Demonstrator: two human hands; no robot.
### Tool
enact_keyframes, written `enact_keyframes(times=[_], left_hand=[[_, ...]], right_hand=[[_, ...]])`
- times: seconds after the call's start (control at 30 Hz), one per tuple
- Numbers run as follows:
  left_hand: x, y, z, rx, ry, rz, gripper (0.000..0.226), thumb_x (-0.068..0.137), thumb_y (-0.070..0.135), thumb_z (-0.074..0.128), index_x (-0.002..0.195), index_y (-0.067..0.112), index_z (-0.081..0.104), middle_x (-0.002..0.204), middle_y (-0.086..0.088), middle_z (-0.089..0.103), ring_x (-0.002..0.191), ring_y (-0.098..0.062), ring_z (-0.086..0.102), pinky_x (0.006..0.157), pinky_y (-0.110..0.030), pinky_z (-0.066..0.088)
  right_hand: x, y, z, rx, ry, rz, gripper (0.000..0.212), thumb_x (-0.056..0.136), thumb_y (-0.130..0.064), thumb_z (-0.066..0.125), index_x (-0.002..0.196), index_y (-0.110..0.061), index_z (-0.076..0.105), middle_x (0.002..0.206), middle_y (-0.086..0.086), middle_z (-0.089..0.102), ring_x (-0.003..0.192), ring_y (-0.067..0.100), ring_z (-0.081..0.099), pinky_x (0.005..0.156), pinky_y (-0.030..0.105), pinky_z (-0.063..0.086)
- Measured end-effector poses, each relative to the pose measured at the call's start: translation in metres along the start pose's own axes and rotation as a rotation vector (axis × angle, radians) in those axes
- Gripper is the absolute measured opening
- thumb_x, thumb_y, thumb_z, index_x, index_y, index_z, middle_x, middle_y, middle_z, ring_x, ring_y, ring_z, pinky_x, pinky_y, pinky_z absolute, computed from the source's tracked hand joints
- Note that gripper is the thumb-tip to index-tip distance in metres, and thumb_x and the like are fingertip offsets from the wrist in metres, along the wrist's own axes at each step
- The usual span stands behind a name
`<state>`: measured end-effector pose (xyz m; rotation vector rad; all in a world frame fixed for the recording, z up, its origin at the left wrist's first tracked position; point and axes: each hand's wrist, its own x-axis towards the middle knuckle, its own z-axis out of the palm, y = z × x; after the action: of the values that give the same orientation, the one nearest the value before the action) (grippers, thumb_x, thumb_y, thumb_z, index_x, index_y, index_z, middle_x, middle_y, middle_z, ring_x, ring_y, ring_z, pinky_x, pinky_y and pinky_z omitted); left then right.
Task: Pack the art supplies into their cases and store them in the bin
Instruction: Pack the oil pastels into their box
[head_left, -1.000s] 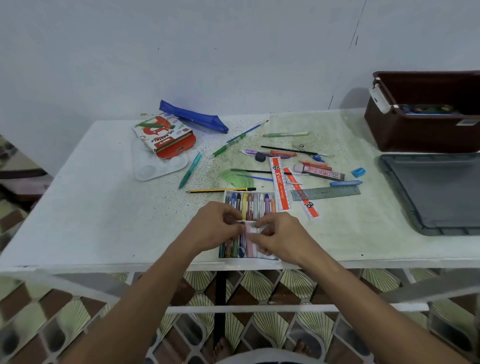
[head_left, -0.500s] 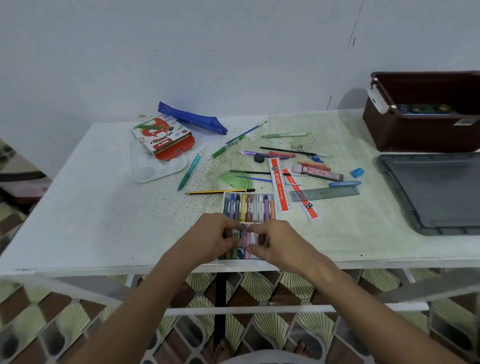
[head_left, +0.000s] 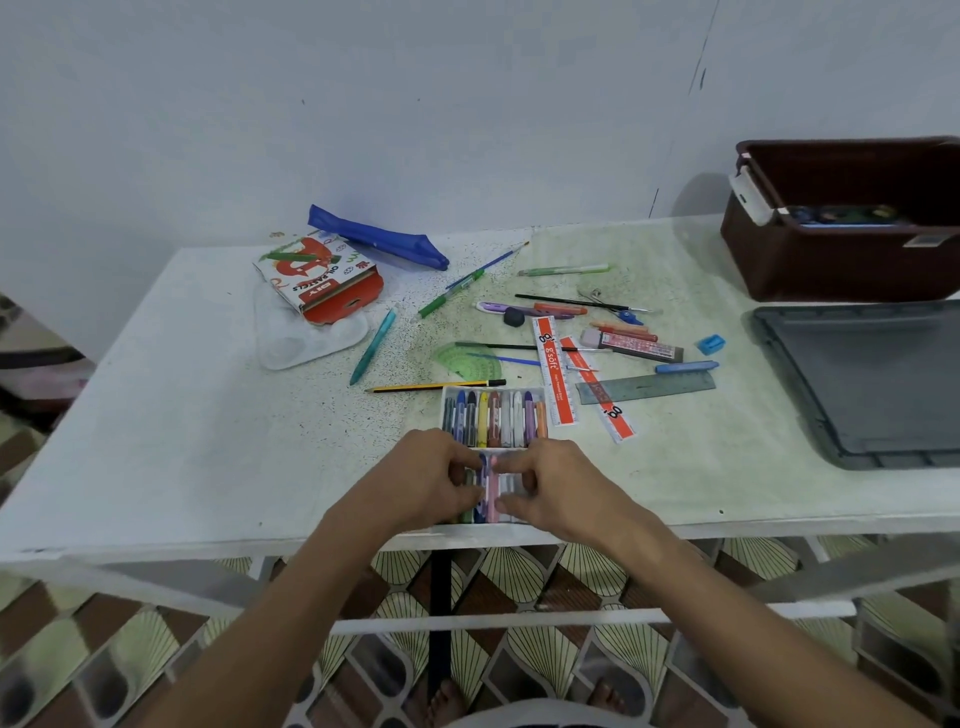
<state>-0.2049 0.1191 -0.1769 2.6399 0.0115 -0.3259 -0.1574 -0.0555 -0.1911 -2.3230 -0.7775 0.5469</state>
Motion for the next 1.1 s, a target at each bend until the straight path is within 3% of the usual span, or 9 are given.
enact_keyframes(times=[0.17,0.4,0.5,0.63,0.77,0.93,1.03,1.1], left_hand=[[0.009,0.0,-0.012,-0.092,-0.035,-0.023,0.019,0.081,0.031,0.072,0.097,0.023,0.075,0.071,0.009,0.065,0.061,-0.003,0.057,0.058,-0.016,0.04],[0.074,0.027,-0.028,-0.139,0.124,0.012,0.025,0.083,0.036,0.071,0.104,0.022,0.071,0.081,0.011,0.065,0.071,-0.001,0.058,0.063,-0.014,0.041],[0.109,0.05,-0.028,-0.103,0.158,0.104,0.025,0.086,0.036,0.069,0.107,0.022,0.07,0.089,0.007,0.066,0.074,-0.004,0.058,0.066,-0.016,0.043],[0.159,0.08,-0.025,-0.053,0.17,0.2,0.021,0.088,0.026,0.065,0.107,0.018,0.07,0.094,-0.001,0.064,0.08,-0.014,0.056,0.073,-0.024,0.043],[0.203,0.103,-0.014,0.107,0.109,0.26,0.023,0.094,0.016,0.055,0.11,0.019,0.071,0.104,0.002,0.064,0.089,-0.018,0.061,0.077,-0.026,0.046],[0.236,0.124,0.0,0.285,-0.014,0.398,0.03,0.097,0.011,0.05,0.12,0.017,0.067,0.108,-0.009,0.064,0.098,-0.026,0.06,0.081,-0.031,0.046],[0.246,0.136,0.002,0.428,-0.07,0.449,0.035,0.097,0.011,0.052,0.127,0.026,0.061,0.097,-0.001,0.044,0.09,-0.023,0.056,0.074,-0.035,0.046],[0.251,0.139,0.001,0.482,-0.106,0.472,0.035,0.097,0.011,0.052,0.126,0.029,0.062,0.096,0.0,0.04,0.083,-0.019,0.05,0.072,-0.036,0.047]], right_hand=[[-0.003,0.005,-0.014,0.101,0.0,-0.016,0.038,0.084,-0.026,0.073,0.12,-0.017,0.066,0.074,-0.006,0.057,0.058,0.002,0.05,0.055,0.012,0.042],[0.003,0.056,-0.081,0.152,0.321,0.118,0.017,0.083,-0.018,0.072,0.1,-0.02,0.073,0.078,-0.004,0.067,0.055,-0.002,0.052,0.055,0.011,0.041],[0.004,0.087,-0.109,0.048,0.467,0.239,0.019,0.082,-0.015,0.071,0.101,-0.012,0.073,0.084,0.0,0.068,0.068,0.007,0.059,0.058,-0.001,0.037],[0.005,0.124,-0.133,0.0,0.577,0.344,0.024,0.08,-0.014,0.072,0.104,-0.012,0.073,0.101,0.004,0.067,0.084,0.014,0.059,0.068,0.01,0.036],[0.006,0.146,-0.144,-0.092,0.513,0.38,0.03,0.084,-0.016,0.07,0.113,-0.013,0.069,0.118,0.004,0.063,0.098,0.021,0.06,0.085,0.021,0.039],[0.012,0.155,-0.145,-0.186,0.446,0.371,0.029,0.085,-0.011,0.066,0.115,-0.012,0.069,0.116,0.007,0.063,0.103,0.023,0.058,0.087,0.021,0.038],[0.014,0.157,-0.146,-0.184,0.431,0.367,0.029,0.085,-0.007,0.063,0.114,-0.011,0.069,0.113,0.009,0.064,0.105,0.024,0.057,0.083,0.015,0.033],[0.015,0.158,-0.149,-0.161,0.417,0.374,0.03,0.086,-0.009,0.064,0.116,-0.01,0.068,0.113,0.009,0.063,0.105,0.023,0.058,0.08,0.011,0.03]])
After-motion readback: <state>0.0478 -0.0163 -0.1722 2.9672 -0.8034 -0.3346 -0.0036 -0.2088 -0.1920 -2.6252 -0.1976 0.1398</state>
